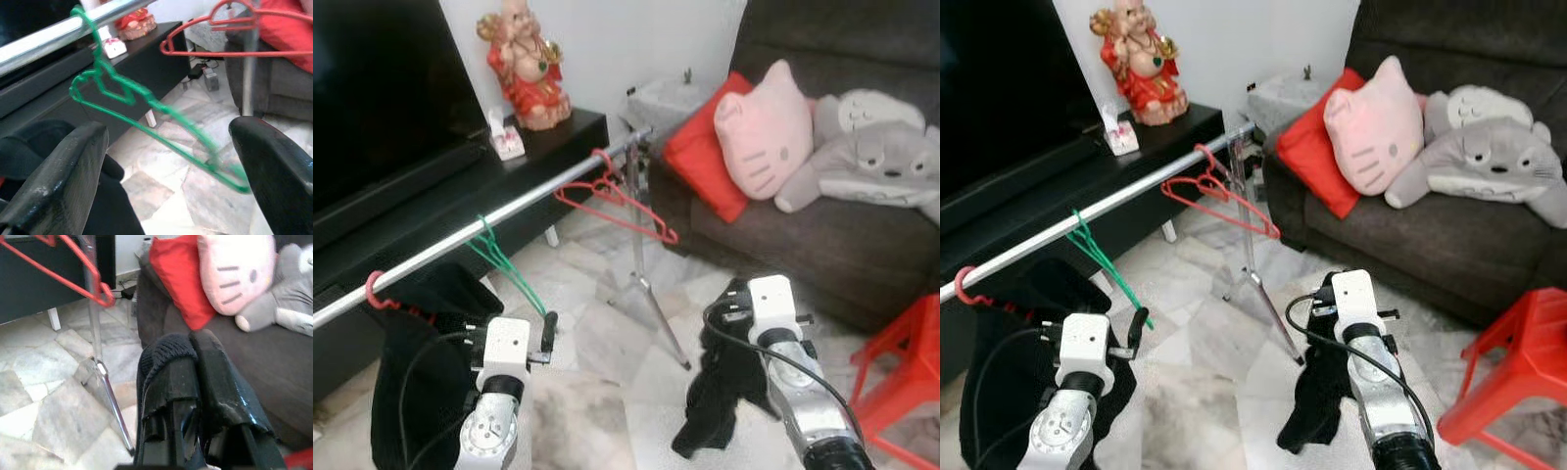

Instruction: Hang hanger

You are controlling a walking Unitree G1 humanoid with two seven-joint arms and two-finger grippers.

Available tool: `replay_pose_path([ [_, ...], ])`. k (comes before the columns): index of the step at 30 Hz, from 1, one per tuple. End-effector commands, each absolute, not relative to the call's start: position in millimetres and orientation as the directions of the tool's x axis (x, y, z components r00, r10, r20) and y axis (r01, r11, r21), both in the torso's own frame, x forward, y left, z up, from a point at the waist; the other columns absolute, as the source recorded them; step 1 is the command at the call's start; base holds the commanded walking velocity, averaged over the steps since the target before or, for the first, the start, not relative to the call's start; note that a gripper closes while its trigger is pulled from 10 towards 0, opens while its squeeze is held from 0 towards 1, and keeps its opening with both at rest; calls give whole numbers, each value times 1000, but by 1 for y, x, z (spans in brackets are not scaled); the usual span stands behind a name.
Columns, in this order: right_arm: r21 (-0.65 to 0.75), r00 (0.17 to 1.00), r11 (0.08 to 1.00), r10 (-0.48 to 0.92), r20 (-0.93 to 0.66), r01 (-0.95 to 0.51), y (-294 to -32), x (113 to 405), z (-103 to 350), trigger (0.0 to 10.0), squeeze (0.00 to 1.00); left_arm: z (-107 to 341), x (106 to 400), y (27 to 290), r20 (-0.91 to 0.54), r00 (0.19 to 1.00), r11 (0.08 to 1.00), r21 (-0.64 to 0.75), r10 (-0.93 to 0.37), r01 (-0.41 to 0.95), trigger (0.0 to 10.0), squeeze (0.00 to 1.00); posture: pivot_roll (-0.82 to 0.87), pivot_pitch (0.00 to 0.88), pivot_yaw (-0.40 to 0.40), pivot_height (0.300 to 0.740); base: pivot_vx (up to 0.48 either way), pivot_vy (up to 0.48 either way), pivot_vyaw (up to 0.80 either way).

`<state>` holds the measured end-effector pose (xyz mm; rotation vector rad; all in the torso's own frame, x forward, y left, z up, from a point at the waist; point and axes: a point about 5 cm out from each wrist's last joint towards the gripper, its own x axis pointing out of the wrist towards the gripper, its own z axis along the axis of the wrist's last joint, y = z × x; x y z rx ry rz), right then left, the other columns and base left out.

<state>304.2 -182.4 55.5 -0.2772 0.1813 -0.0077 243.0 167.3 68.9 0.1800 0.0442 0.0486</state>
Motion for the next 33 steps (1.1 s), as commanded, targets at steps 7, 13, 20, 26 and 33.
replay_pose_path([
  [7,-287,992,956,33,-121,-67,-169,312,67,10000,0,79,246,181,-10,991,982,135,135,-133,10000,0,-143,0,84,740,352,0,0],
  [13,-284,991,956,39,-125,-73,-168,311,66,10000,0,84,248,184,11,985,979,113,171,-171,10000,0,-145,0,84,740,352,0,0],
  [20,-270,988,959,53,-147,-92,-167,308,62,10000,0,98,255,182,2,977,977,22,214,-214,10000,0,-141,0,84,740,160,0,0],
  [26,-267,985,957,72,-154,-111,-163,308,61,10000,0,107,263,180,-29,956,956,26,291,-291,10000,0,-142,0,84,740,0,0,0],
  [33,-265,983,956,86,-162,-128,-162,307,60,10000,0,111,271,182,-129,902,912,45,411,-408,10000,0,-143,0,79,740,0,0,0],
])
